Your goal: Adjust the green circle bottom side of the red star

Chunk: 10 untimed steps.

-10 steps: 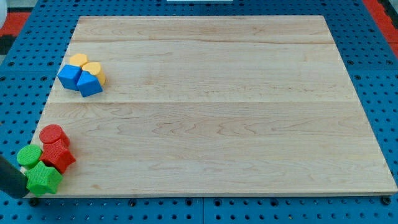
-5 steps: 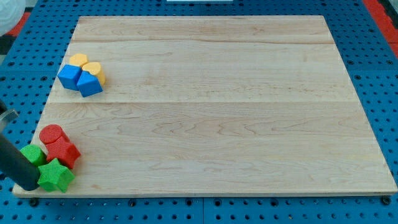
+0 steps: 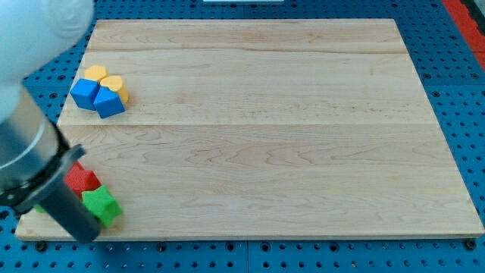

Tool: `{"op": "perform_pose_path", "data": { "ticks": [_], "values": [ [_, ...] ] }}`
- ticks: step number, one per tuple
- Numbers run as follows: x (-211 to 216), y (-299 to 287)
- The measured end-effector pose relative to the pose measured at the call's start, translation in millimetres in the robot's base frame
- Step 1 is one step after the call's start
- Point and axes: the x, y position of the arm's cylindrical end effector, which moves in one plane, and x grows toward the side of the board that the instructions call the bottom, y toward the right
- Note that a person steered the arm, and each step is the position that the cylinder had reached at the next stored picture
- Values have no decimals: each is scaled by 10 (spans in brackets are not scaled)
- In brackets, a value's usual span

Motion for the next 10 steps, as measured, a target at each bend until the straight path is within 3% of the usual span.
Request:
{"op": "perform_pose_path", "data": {
  "ticks": [1,3,4,5,7,8,9,10],
  "values": [
    [-74,329],
    [-564,68],
    [-32,181],
    [6,158],
    [-36,-1199],
    [-109,-1193],
    [-473,-1098],
    [-473,-968]
  ]
}}
